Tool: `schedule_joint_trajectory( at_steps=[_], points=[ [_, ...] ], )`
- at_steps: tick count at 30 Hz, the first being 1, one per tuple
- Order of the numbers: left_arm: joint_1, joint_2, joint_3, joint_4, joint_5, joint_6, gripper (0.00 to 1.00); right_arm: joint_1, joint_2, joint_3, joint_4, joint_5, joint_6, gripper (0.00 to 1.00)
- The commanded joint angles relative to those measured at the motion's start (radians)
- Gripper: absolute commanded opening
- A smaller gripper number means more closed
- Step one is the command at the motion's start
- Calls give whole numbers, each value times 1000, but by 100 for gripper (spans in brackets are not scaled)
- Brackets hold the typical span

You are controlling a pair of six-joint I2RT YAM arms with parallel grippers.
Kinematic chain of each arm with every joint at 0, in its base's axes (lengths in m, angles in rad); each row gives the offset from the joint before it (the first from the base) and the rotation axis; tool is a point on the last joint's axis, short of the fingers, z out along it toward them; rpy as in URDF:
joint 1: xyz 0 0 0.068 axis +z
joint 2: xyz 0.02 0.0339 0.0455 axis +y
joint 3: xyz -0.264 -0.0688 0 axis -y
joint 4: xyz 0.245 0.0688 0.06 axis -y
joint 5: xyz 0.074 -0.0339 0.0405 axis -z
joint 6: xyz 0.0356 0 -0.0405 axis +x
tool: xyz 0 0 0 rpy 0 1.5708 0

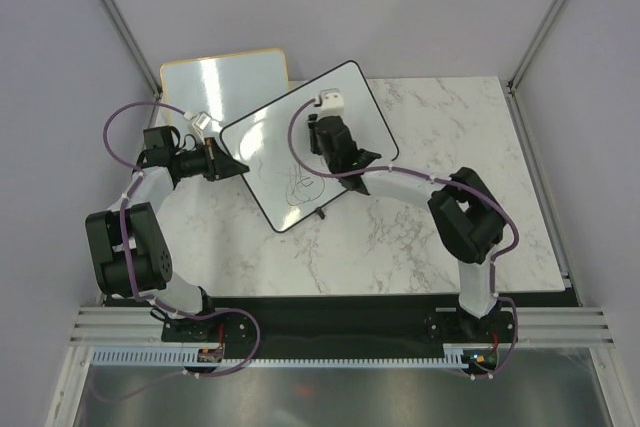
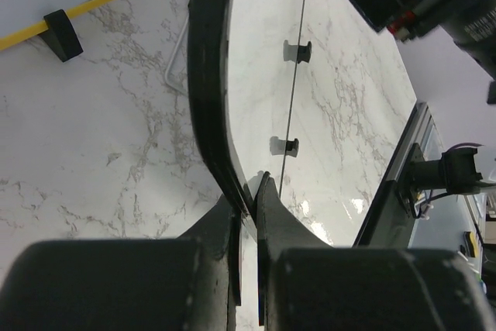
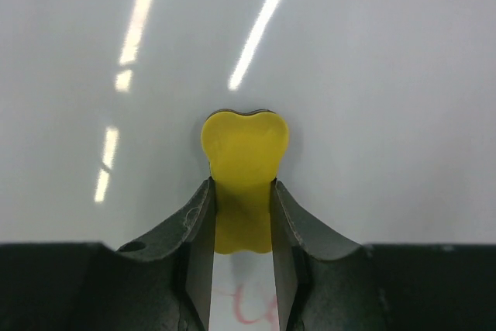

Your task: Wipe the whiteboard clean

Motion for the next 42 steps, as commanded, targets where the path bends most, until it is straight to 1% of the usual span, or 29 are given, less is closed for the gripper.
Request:
schedule_joint_trajectory(
  at_steps=[1,5,7,9,14,16,17,24,26,31,35,38,39,41,42],
  points=[
    [-19,-30,36,101,-73,226,2,167,151,121,-159,-110,-116,0],
    [-21,-31,33,99,-70,223,2,237,246,227,-204,-128,-187,0],
    [-22,-31,36,97,-69,221,2,265,267,271,-234,-116,-207,0],
    [-21,-30,36,99,-69,220,2,271,277,281,-247,-109,-213,0],
    [-22,-30,37,99,-64,217,2,277,262,239,-262,-126,-203,0],
    [-22,-30,40,97,-63,217,2,281,250,175,-290,-119,-186,0],
    [-22,-30,40,99,-63,215,2,284,247,175,-293,-122,-177,0],
    [-22,-26,43,99,-63,211,2,325,231,23,-321,-127,-81,0],
    [-22,-30,40,99,-63,212,2,325,219,2,-319,-109,-55,0],
    [-22,-33,37,99,-64,211,2,327,198,-14,-321,-102,-49,0],
    [-22,-36,34,99,-66,212,2,314,179,6,-321,-43,-61,0],
    [-21,-42,34,96,-66,214,2,265,152,-3,-321,-4,-37,0],
    [-22,-43,34,93,-66,217,2,233,130,-15,-322,43,-25,0],
    [-22,-48,33,91,-66,220,2,193,109,-67,-317,75,-9,0],
    [-22,-48,32,91,-66,223,2,145,83,-87,-317,83,3,0]
  ],
)
